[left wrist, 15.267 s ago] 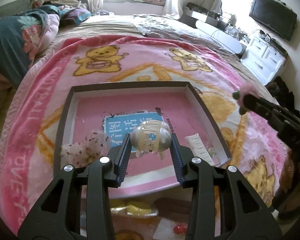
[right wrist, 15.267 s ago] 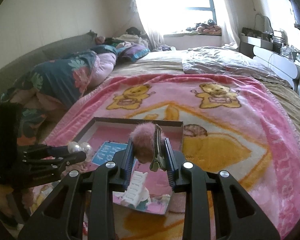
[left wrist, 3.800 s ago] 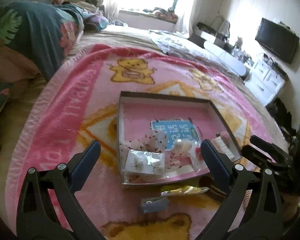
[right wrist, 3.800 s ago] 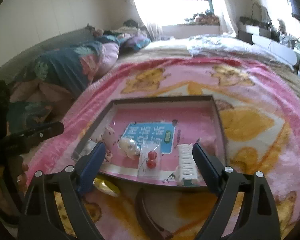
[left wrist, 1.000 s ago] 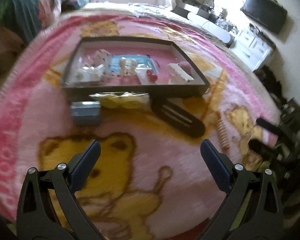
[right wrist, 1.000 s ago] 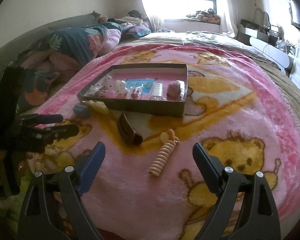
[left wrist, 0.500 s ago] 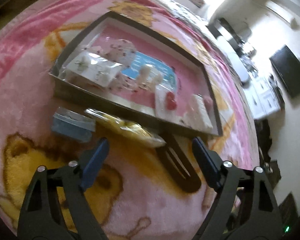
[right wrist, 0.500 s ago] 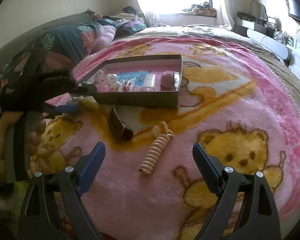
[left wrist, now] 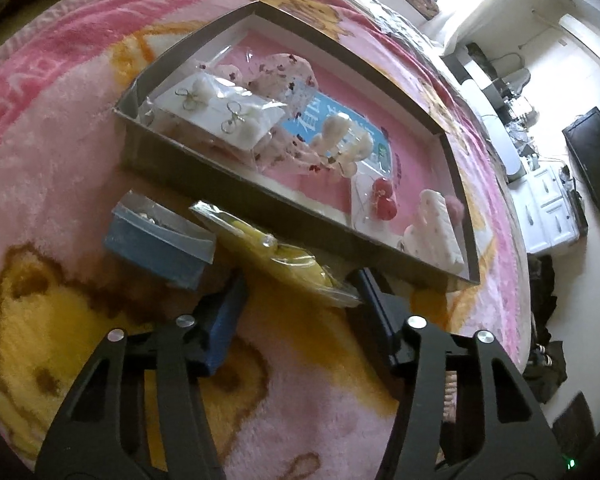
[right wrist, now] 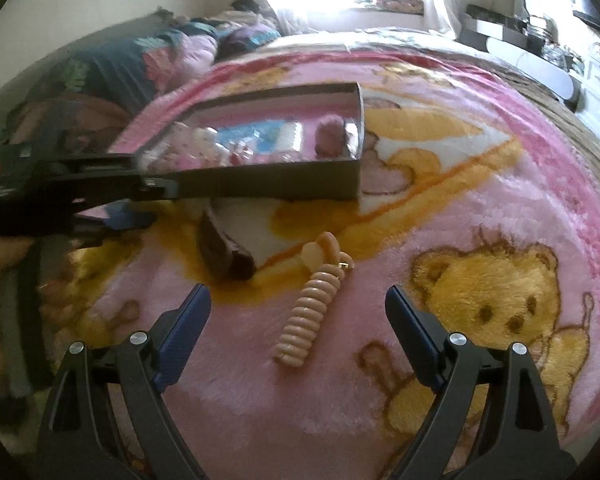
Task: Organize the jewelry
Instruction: 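Grasp the yellow hair-tie bag with the left tool while the right tool grasps the peach coiled hair tie, then carry the hair-tie bag and coiled hair tie into the box and open both tools, then grasp the clear ring box with the left tool while the right tool grasps the brown claw clip, then carry the ring box and claw clip into the box and open both tools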
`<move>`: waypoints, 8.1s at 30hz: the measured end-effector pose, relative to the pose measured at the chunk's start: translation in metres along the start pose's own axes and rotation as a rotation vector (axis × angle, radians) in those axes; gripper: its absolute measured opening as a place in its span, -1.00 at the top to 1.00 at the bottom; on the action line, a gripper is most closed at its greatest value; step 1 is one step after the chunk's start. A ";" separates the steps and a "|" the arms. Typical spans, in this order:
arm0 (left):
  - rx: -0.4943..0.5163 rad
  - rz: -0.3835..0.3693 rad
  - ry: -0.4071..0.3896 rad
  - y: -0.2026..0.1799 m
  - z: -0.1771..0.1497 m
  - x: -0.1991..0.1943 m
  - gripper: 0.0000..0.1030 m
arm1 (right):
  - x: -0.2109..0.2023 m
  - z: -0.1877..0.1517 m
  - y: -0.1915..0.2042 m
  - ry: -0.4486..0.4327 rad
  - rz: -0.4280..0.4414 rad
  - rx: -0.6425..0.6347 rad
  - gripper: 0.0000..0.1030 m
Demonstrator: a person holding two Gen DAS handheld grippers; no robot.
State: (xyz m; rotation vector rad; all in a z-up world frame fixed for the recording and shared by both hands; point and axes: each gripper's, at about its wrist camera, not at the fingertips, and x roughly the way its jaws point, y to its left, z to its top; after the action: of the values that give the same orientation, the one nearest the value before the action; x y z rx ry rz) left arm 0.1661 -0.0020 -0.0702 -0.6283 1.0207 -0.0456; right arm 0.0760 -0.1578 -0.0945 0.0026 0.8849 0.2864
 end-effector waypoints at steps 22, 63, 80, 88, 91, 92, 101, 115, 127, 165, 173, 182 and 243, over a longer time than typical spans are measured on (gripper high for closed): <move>0.102 -0.090 0.025 0.015 -0.036 -0.023 0.91 | -0.017 -0.015 -0.011 -0.015 -0.019 -0.031 0.68; 0.395 0.020 -0.212 -0.027 0.004 -0.097 0.92 | -0.067 0.080 0.066 -0.235 0.209 -0.120 0.68; 0.392 0.032 -0.204 -0.050 0.056 -0.057 0.92 | -0.032 0.130 0.035 -0.262 0.170 -0.070 0.68; 0.402 0.060 -0.189 -0.054 0.074 -0.035 0.92 | -0.008 0.143 0.011 -0.252 0.132 -0.042 0.68; 0.405 0.078 -0.180 -0.053 0.083 -0.022 0.92 | 0.006 0.146 0.000 -0.243 0.116 -0.020 0.68; 0.404 0.081 -0.177 -0.052 0.085 -0.019 0.92 | 0.010 0.147 -0.003 -0.238 0.111 -0.013 0.68; 0.384 0.116 -0.112 -0.042 0.098 0.016 0.92 | 0.061 0.147 -0.027 -0.156 0.070 0.017 0.68; 0.399 0.127 -0.119 -0.041 0.089 0.007 0.36 | 0.043 0.138 -0.018 -0.192 0.125 -0.007 -0.12; 0.423 0.120 -0.210 -0.036 0.070 -0.044 -0.26 | -0.005 0.114 0.019 -0.216 0.206 -0.097 -0.40; 0.502 0.199 -0.004 0.032 -0.013 -0.020 -0.45 | 0.033 0.030 0.078 0.012 0.181 -0.323 0.78; 0.443 0.184 -0.039 0.044 -0.007 -0.033 0.30 | -0.001 0.029 0.086 -0.033 0.256 -0.291 0.78; 0.452 0.121 -0.129 0.025 -0.004 -0.078 0.30 | -0.032 0.042 0.089 -0.110 0.275 -0.262 0.78; 0.568 0.092 -0.039 -0.076 0.045 0.027 0.22 | 0.045 0.129 -0.025 -0.121 0.170 0.003 0.21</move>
State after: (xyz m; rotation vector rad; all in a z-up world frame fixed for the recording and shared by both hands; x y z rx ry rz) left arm 0.2356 -0.0521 -0.0365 -0.0643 0.9406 -0.2332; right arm 0.2078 -0.1559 -0.0499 0.0970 0.7659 0.4388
